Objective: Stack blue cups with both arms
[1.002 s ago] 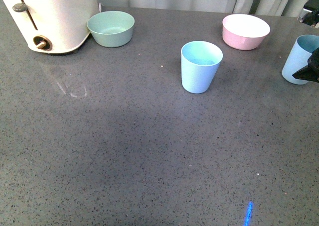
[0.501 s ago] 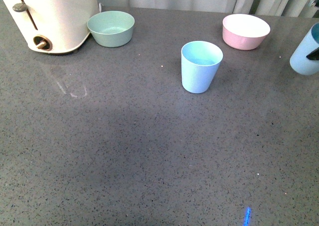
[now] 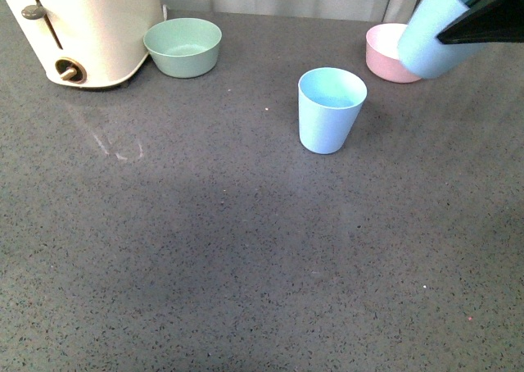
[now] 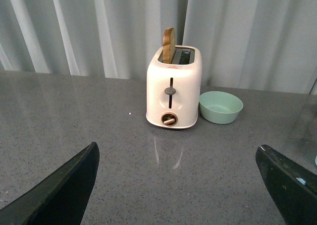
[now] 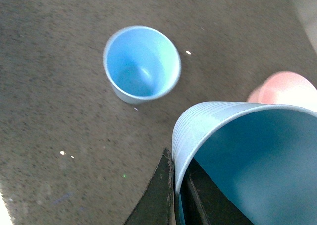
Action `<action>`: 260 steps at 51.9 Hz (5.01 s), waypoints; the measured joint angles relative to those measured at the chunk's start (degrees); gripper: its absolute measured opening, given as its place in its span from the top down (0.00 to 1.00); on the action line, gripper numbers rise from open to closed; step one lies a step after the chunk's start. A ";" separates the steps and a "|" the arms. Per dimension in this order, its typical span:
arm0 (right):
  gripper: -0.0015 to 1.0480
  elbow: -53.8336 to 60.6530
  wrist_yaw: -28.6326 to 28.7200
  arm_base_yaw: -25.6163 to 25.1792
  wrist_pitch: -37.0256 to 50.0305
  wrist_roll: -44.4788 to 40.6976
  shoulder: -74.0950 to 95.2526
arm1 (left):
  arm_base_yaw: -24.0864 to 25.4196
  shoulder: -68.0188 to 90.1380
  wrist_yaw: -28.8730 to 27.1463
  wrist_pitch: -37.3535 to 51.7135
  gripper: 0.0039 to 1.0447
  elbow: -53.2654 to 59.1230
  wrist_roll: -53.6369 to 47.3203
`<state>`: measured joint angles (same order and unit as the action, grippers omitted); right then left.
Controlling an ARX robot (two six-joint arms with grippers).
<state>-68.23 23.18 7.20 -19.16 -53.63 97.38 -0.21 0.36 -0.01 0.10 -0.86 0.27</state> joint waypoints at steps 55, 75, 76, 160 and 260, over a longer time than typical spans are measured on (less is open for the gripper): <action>0.98 -7.98 -5.73 11.80 -1.20 1.16 11.04 | 0.00 0.00 0.00 0.00 0.08 0.00 0.00; 0.98 -8.26 -6.27 11.96 -0.92 1.11 11.80 | 0.00 0.00 0.00 0.00 0.08 0.00 0.00; 0.98 -8.26 -6.29 11.98 -0.87 1.11 11.89 | 0.00 0.00 0.00 0.00 0.08 0.00 0.00; 0.95 54.42 -25.77 -4.17 60.41 52.81 -41.46 | 0.00 0.00 0.00 -0.02 0.08 0.00 0.00; 0.98 66.90 -23.17 -7.13 29.86 53.02 -86.71 | 0.00 0.00 0.00 -0.02 0.08 0.00 -0.02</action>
<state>-1.32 0.01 0.08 10.70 -0.60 10.68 -0.21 0.36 -0.01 0.08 -0.86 0.25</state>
